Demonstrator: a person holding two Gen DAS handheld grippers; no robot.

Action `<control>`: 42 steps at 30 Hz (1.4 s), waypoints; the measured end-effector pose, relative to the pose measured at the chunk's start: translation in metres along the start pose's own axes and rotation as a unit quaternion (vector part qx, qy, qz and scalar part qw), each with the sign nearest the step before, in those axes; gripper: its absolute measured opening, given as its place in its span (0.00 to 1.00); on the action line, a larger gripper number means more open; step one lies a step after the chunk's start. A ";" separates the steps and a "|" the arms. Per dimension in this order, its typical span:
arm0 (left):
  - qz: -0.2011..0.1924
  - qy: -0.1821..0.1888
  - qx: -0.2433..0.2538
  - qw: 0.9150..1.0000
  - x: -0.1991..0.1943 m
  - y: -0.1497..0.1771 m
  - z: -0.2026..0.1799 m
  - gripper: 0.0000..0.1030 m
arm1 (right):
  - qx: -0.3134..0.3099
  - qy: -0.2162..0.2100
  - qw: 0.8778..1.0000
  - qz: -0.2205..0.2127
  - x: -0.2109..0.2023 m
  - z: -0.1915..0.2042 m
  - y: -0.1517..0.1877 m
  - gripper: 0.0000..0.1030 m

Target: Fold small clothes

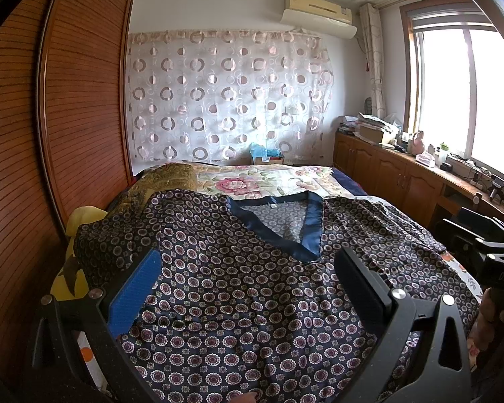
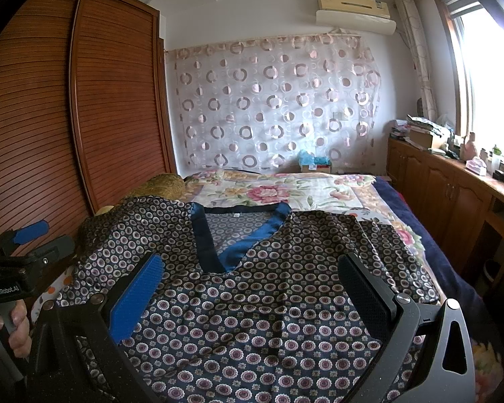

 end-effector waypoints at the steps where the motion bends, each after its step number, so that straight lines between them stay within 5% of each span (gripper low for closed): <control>1: 0.001 0.000 0.000 1.000 -0.001 -0.001 -0.001 1.00 | 0.000 -0.001 1.000 0.001 0.001 0.000 0.000 1.00; 14: 0.022 -0.012 0.006 1.000 0.010 0.003 0.029 1.00 | -0.012 -0.036 0.999 0.009 0.016 0.014 0.000 1.00; 33: 0.086 -0.060 -0.009 0.994 0.047 0.025 0.136 1.00 | -0.060 -0.112 0.990 0.063 0.078 0.055 0.010 1.00; 42: 0.141 -0.070 -0.020 0.987 0.061 0.046 0.192 0.92 | -0.074 -0.129 0.986 0.079 0.088 0.072 0.018 1.00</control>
Point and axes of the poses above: each gripper's, at about its wrist camera, not at the fingertips, and x roughly the way its jaws point, z to its left, y to its underside, the point moved 9 cm from there along x, roughly the way its jaws point, and after that the axes turned 10 degrees about -x, right-handed, at the moved point
